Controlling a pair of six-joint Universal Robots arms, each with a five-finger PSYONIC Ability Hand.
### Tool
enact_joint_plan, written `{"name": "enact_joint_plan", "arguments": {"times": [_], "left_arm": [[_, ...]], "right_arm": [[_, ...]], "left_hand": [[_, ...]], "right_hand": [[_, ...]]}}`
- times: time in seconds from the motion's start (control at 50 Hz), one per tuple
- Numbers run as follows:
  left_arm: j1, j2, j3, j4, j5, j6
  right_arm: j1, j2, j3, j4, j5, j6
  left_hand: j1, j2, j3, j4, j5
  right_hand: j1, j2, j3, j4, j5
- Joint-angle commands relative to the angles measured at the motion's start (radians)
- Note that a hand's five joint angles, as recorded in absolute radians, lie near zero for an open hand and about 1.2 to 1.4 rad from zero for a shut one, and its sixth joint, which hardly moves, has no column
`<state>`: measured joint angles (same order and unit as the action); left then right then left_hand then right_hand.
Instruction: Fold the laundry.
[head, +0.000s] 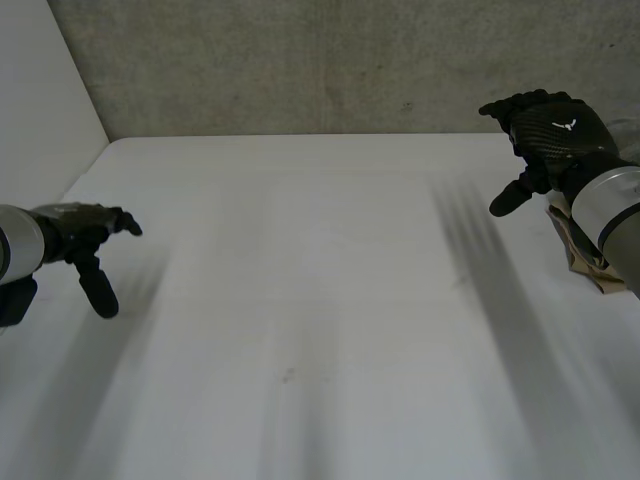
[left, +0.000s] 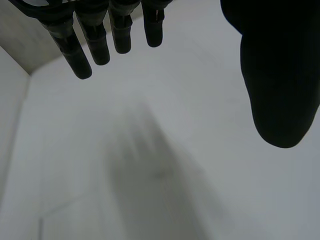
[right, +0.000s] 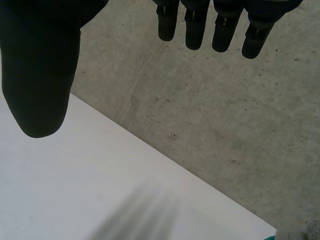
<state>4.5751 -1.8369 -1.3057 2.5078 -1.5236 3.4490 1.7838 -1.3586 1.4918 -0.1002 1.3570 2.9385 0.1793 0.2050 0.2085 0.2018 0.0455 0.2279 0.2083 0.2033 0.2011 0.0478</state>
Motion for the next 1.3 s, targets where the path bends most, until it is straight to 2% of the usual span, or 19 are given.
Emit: {"name": "enact_joint_plan", "arguments": {"times": [0.02,0.18,0.26,0.42,0.6,0.66,1.3], "left_arm": [[-0.045,0.014,0.008,-0.095,-0.012,-0.022],[-0.077,0.03,0.005,-0.077,-0.024,-0.017],[-0.084,0.036,0.003,-0.018,-0.026,-0.014],[-0.1,0.06,-0.043,0.187,-0.029,-0.019],[-0.125,0.09,-0.156,0.52,-0.038,-0.021],[-0.134,0.088,-0.17,0.557,-0.046,-0.021],[-0.159,0.088,-0.181,0.556,-0.043,-0.022]], "right_arm": [[0.009,-0.002,0.004,0.007,0.001,-0.001],[0.011,-0.002,0.015,0.008,-0.001,-0.004],[0.011,-0.001,0.018,0.007,-0.001,-0.006],[0.02,-0.002,0.027,0.004,-0.001,-0.006],[0.034,-0.001,0.038,0.004,0.001,-0.007],[0.035,0.001,0.038,0.002,0.001,-0.007],[0.029,-0.01,0.042,-0.003,0.002,-0.007]], "left_hand": [[-0.005,-0.03,-0.034,-0.027,-0.045],[-0.005,-0.03,-0.034,-0.027,-0.045],[-0.005,-0.03,-0.034,-0.027,-0.045],[-0.005,-0.03,-0.034,-0.027,-0.045],[-0.005,-0.03,-0.034,-0.027,-0.045],[-0.005,-0.03,-0.034,-0.027,-0.045],[-0.005,-0.03,-0.034,-0.027,-0.045]], "right_hand": [[-0.053,-0.034,-0.029,-0.027,-0.048],[-0.053,-0.034,-0.029,-0.027,-0.048],[-0.053,-0.034,-0.029,-0.027,-0.048],[-0.053,-0.034,-0.029,-0.027,-0.048],[-0.053,-0.034,-0.029,-0.027,-0.048],[-0.053,-0.034,-0.029,-0.027,-0.048],[-0.053,-0.034,-0.029,-0.027,-0.048]]}}
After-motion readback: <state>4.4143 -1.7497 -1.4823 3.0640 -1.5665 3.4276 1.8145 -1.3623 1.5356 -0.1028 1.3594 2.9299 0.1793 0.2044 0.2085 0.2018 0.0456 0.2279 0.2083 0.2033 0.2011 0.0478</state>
